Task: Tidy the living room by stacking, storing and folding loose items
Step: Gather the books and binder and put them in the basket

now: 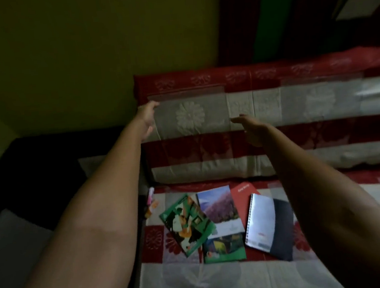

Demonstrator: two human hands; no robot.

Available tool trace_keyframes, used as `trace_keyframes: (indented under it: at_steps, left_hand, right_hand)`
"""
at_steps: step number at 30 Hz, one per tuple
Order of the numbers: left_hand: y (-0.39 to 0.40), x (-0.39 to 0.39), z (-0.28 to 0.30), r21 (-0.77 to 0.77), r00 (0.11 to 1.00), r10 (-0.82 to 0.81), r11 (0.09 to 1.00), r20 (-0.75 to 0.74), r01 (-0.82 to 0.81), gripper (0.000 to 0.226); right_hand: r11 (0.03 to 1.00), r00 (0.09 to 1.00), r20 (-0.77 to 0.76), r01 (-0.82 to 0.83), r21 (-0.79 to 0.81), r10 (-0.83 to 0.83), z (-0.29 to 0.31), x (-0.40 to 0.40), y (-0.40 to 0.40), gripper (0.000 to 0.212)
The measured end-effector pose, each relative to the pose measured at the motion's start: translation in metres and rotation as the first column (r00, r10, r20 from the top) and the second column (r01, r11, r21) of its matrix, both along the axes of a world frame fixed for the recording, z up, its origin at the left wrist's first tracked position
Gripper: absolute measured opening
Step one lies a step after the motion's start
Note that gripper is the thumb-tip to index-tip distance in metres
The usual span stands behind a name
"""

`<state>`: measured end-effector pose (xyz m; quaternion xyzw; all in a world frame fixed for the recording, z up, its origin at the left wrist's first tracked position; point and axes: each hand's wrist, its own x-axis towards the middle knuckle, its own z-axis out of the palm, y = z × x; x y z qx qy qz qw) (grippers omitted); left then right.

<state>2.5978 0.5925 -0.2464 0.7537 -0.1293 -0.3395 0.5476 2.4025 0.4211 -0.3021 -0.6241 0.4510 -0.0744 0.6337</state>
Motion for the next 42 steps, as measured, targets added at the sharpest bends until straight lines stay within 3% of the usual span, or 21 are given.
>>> trace_keyframes:
  at_steps: [3, 6, 9, 12, 14, 17, 20, 22, 24, 27, 30, 33, 35, 38, 40, 42]
  left_hand:
    - [0.002, 0.026, -0.081, 0.105, 0.993, -0.05, 0.993, -0.108, 0.061, 0.046]
    - [0.012, 0.044, -0.164, 0.2, 0.982, -0.057, 0.975, -0.179, 0.093, 0.046]
    - [0.026, 0.047, -0.248, 0.277, 0.97, -0.032, 0.956, -0.24, 0.1, 0.046]
    - [0.04, 0.049, -0.334, 0.389, 0.966, 0.028, 0.918, -0.258, 0.078, 0.045]
    - [0.05, 0.049, -0.392, 0.545, 0.972, 0.063, 0.835, -0.228, 0.074, 0.048]
    - [0.066, 0.031, -0.465, 0.756, 0.961, 0.112, 0.642, -0.255, 0.126, 0.054]
    - [0.08, -0.003, -0.512, 0.72, 0.915, 0.188, 0.68, -0.356, 0.14, 0.069]
    - [0.083, -0.019, -0.534, 0.707, 0.917, 0.23, 0.703, -0.326, 0.075, 0.079]
    - [0.081, -0.031, -0.547, 0.735, 0.922, 0.311, 0.677, -0.233, -0.043, 0.087]
    - [0.081, -0.033, -0.551, 0.71, 0.898, 0.405, 0.683, -0.17, -0.173, 0.076]
    - [0.084, -0.028, -0.552, 0.622, 0.905, 0.425, 0.716, -0.03, -0.316, 0.067]
    - [0.068, -0.035, -0.533, 0.503, 0.917, 0.364, 0.768, 0.164, -0.395, 0.062]
    - [0.045, -0.046, -0.522, 0.441, 0.942, 0.307, 0.833, 0.134, -0.334, 0.06]
    - [-0.001, -0.062, -0.527, 0.428, 0.992, 0.116, 0.895, 0.05, -0.126, 0.064]
    - [-0.028, -0.077, -0.533, 0.437, 1.0, 0.017, 0.9, -0.007, -0.012, 0.064]
    - [-0.041, -0.087, -0.539, 0.526, 0.997, -0.075, 0.848, 0.0, 0.064, 0.067]
  right_hand:
    - [0.997, 0.996, -0.053, 0.077, 0.021, -0.076, -0.072, 0.014, 0.022, 0.027]
    - [0.991, 0.981, -0.174, 0.108, 0.084, -0.092, -0.157, 0.024, 0.04, 0.036]
    - [0.983, 0.957, -0.29, 0.076, 0.168, -0.024, -0.223, 0.032, 0.059, 0.024]
    - [0.981, 0.927, -0.374, 0.058, 0.183, 0.015, -0.295, 0.048, 0.069, 0.045]
    - [0.993, 0.903, -0.42, -0.045, 0.109, 0.087, -0.343, 0.059, 0.074, 0.048]
    - [0.97, 0.833, -0.509, -0.242, 0.015, 0.216, -0.416, 0.073, 0.088, 0.049]
    - [0.931, 0.777, -0.579, -0.357, -0.081, 0.248, -0.458, 0.078, 0.107, 0.035]
    - [0.889, 0.767, -0.608, -0.405, -0.213, 0.204, -0.475, 0.077, 0.121, 0.028]
    - [0.894, 0.803, -0.586, -0.337, -0.294, 0.11, -0.484, 0.077, 0.135, 0.041]
    - [0.958, 0.845, -0.531, -0.197, -0.21, 0.058, -0.491, 0.078, 0.143, 0.047]
    - [0.952, 0.841, -0.516, -0.27, -0.142, 0.162, -0.487, 0.077, 0.14, 0.032]
    - [0.947, 0.895, -0.427, -0.239, -0.214, 0.13, -0.475, 0.068, 0.133, 0.025]
    - [0.942, 0.923, -0.383, -0.153, -0.298, 0.029, -0.466, 0.055, 0.117, 0.027]
    - [0.935, 0.864, -0.501, -0.135, -0.329, -0.051, -0.469, 0.025, 0.081, 0.044]
    - [0.951, 0.795, -0.6, -0.111, -0.288, -0.089, -0.476, 0.003, 0.057, 0.054]
    - [0.964, 0.727, -0.681, -0.111, -0.242, -0.087, -0.481, -0.012, 0.043, 0.065]
